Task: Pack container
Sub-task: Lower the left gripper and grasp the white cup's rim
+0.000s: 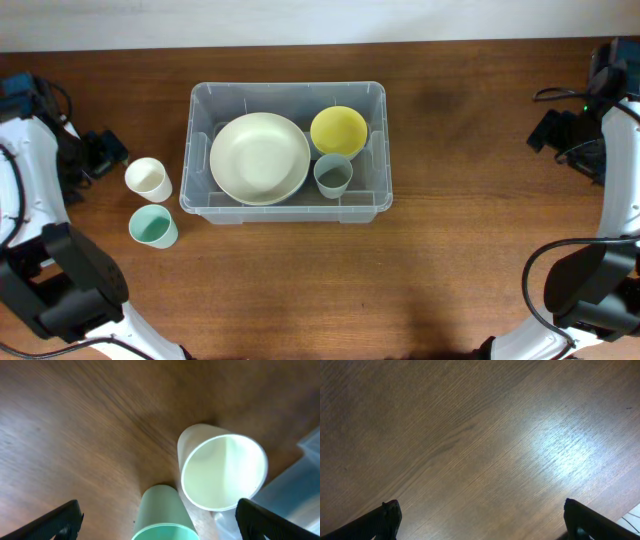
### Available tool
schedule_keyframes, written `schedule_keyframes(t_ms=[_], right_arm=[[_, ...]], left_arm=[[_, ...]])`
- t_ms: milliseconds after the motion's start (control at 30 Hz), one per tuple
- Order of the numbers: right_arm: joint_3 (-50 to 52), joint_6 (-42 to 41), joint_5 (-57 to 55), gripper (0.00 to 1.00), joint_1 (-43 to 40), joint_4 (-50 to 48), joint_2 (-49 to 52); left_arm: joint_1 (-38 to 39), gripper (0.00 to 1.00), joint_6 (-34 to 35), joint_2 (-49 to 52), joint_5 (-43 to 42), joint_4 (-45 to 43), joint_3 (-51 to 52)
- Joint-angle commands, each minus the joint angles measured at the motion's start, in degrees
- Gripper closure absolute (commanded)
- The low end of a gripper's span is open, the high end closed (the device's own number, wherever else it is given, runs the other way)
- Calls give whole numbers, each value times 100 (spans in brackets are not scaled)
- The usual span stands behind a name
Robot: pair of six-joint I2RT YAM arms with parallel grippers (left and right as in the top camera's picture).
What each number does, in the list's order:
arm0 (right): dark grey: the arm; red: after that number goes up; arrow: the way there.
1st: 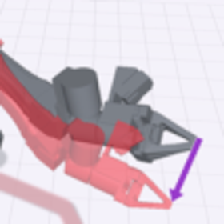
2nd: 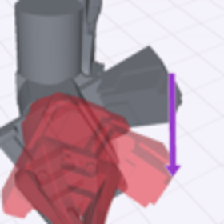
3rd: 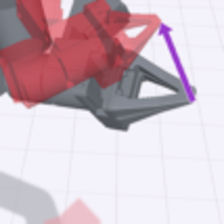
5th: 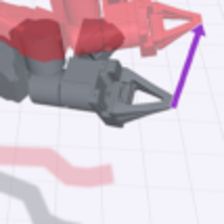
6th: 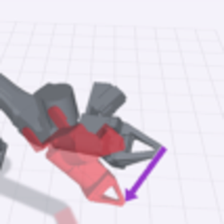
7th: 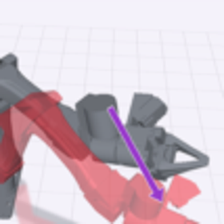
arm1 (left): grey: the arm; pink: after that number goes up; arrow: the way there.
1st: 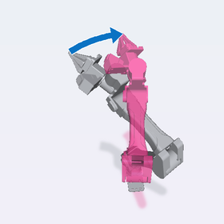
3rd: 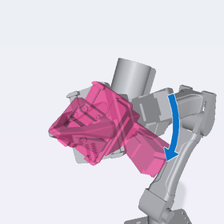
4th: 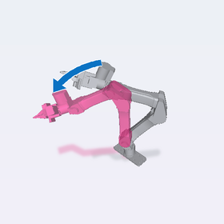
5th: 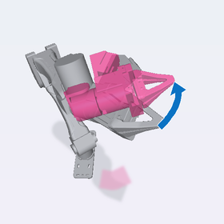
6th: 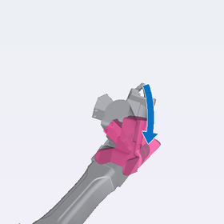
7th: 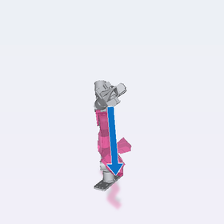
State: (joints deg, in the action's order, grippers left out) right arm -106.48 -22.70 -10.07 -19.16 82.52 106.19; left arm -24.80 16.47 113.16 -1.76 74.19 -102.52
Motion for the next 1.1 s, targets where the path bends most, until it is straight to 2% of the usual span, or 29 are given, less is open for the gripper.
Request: schedule_keyframes(t_ms=[0, 667, 700, 833, 900, 967, 1067], right_arm=[[9, -46, -72, 1, -37, -2, 11], [9, -46, -74, 1, -37, -2, 11], [9, -46, -74, 1, -37, -2, 11], [9, -46, -74, 1, -37, -2, 11], [9, -46, -74, 1, -37, -2, 11], [9, -46, -74, 1, -37, -2, 11], [9, -46, -74, 1, -37, -4, 11]], left_arm=[[-24, 0, 59, 66, -153, -243, 435], [-24, 2, 59, 72, 2, -2096, 1902], [-24, 5, 59, 72, 2, -2149, 1902], [-24, 54, 61, 72, 2, -2280, 1902], [-24, 74, 61, 72, 4, -2319, 1902], [-31, 88, 61, 72, 4, -2374, 1902], [-103, 97, 61, 70, 2, -2505, 1891]])
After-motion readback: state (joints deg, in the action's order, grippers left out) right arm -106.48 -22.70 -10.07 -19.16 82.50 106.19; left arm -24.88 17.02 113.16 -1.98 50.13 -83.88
